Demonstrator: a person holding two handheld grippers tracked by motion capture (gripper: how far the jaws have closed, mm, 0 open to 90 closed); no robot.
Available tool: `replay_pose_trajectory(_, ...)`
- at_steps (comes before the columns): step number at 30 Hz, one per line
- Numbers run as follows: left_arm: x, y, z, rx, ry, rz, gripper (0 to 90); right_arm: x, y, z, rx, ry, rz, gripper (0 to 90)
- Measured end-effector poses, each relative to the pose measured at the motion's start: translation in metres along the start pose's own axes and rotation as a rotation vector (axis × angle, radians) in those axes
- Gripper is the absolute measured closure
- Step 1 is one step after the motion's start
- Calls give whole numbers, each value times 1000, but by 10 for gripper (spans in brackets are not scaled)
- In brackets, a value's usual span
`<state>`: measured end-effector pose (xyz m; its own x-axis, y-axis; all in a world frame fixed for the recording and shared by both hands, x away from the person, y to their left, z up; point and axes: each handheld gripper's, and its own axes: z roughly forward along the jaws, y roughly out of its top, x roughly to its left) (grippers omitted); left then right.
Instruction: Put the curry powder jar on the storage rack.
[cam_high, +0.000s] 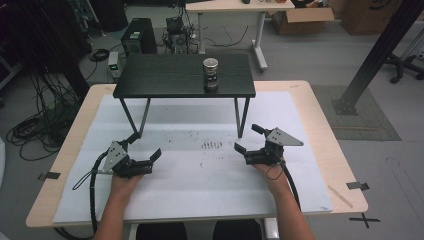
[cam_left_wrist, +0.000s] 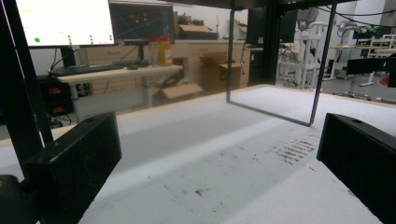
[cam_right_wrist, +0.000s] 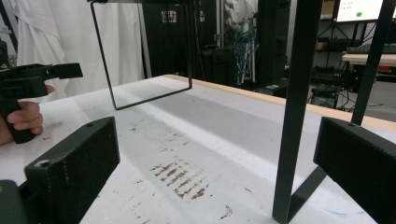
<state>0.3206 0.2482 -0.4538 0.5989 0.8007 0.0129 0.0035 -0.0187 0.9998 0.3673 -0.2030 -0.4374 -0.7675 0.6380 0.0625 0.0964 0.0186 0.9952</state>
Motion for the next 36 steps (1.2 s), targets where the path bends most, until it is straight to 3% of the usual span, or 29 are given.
replay_pose_trajectory(10, 0, 0, 0, 0, -1, 3, 2, 0, -14, -1, 15, -4, 24, 0)
replay_pose_trajectory(26, 0, 0, 0, 0, -1, 4, 2, 10, -19, -10, -91, -34, -60, 0)
replay_pose_trajectory(36, 0, 0, 0, 1, 0, 4, 2, 11, -19, -10, -91, -36, -70, 0)
